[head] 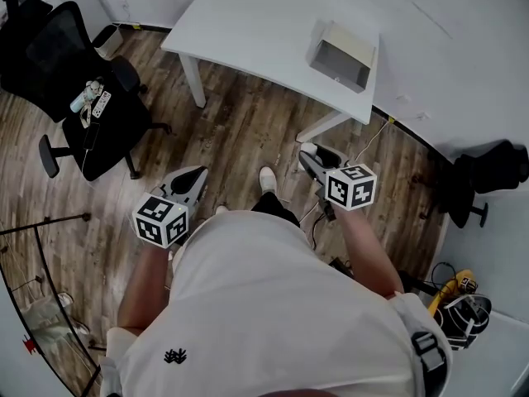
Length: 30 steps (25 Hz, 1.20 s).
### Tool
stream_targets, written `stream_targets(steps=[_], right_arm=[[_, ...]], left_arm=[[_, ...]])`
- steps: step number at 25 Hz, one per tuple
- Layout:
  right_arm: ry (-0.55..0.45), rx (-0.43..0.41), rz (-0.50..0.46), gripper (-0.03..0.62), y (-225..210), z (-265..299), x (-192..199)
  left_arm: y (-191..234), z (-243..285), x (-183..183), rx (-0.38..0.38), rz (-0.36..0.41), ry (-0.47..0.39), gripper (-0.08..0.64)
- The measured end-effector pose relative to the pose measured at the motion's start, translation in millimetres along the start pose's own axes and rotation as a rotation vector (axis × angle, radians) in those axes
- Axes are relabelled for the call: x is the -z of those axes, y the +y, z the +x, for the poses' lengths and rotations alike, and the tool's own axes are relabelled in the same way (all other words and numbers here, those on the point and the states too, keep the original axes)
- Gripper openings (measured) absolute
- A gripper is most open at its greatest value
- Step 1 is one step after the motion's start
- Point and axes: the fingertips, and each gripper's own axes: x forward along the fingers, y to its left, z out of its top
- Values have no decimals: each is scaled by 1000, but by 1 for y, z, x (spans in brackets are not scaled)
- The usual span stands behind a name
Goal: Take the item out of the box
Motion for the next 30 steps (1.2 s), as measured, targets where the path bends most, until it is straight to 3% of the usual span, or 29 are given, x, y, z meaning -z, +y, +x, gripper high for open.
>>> stream_targets(steps=[14,30], right_arm=[[0,-19,-24,179,41,-15,17],[1,-31,-43,179,52,-23,22]], left_arm=[[0,-23,22,2,-9,12,6],[-6,-30,34,-7,-28,5,6]])
